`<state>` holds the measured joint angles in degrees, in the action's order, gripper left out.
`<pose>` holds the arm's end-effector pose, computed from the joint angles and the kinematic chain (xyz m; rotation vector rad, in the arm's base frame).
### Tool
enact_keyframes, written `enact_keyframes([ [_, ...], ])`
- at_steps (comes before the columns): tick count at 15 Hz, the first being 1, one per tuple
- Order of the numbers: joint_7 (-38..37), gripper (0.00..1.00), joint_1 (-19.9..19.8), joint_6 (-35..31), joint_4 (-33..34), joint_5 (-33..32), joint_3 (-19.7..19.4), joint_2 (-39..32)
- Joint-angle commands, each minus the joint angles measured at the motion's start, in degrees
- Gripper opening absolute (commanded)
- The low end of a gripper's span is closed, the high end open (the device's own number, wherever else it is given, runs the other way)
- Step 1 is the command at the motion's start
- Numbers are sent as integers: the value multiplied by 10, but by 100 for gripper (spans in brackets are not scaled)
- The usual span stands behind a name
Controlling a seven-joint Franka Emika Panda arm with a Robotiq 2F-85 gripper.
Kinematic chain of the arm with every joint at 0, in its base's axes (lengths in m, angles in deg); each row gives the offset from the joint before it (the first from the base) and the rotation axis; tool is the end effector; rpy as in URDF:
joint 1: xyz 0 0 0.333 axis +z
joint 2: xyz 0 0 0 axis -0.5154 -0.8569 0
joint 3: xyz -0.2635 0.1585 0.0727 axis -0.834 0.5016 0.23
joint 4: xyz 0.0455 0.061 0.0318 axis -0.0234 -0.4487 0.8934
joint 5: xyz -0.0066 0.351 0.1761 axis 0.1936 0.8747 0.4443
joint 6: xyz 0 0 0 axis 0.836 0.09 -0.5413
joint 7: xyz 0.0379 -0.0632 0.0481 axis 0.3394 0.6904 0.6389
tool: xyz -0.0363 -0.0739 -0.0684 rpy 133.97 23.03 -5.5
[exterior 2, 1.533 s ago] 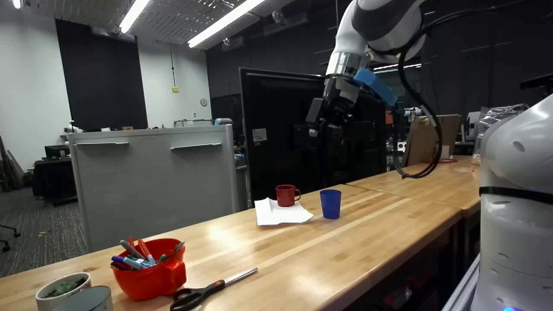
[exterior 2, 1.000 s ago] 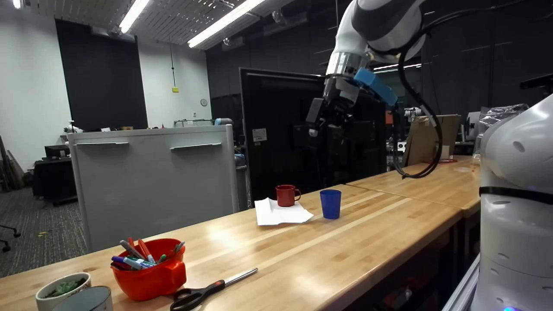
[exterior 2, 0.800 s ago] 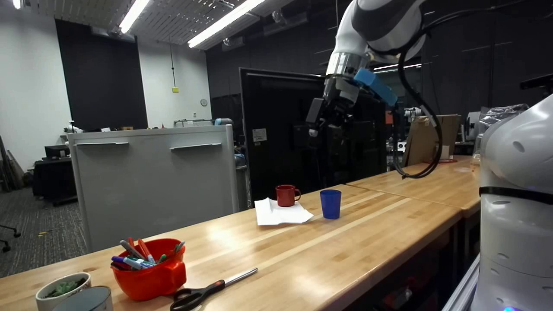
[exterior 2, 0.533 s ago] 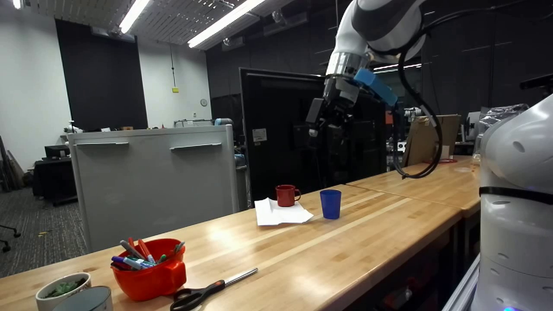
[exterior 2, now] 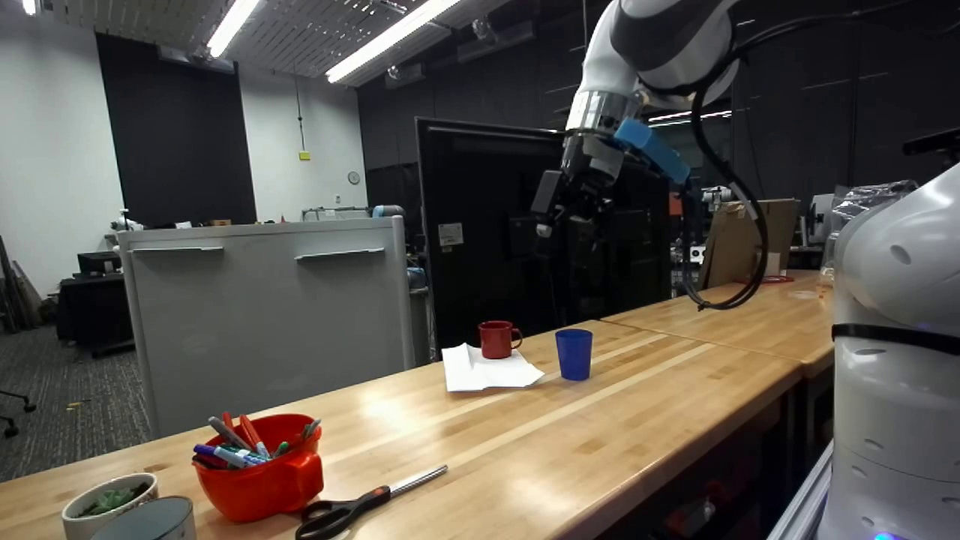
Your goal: Remove one marker from the red cup
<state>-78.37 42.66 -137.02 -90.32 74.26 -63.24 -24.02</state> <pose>0.2893 0.0932 0.4868 -2.8598 -0.1219 -0.3052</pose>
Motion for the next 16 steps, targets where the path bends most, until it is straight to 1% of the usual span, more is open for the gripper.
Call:
enact_keyframes([
  [1,1,100,1,-4,10,-6,24,-14],
  [6,7,100,11,-21,36,-38,77,-52],
  [9,14,100,21,-29,66,-65,101,-92],
  [11,19,100,29,-34,88,-75,108,-117],
  [12,5,100,29,-28,58,-69,97,-80],
  [16,4,100,31,-29,62,-69,96,-90],
])
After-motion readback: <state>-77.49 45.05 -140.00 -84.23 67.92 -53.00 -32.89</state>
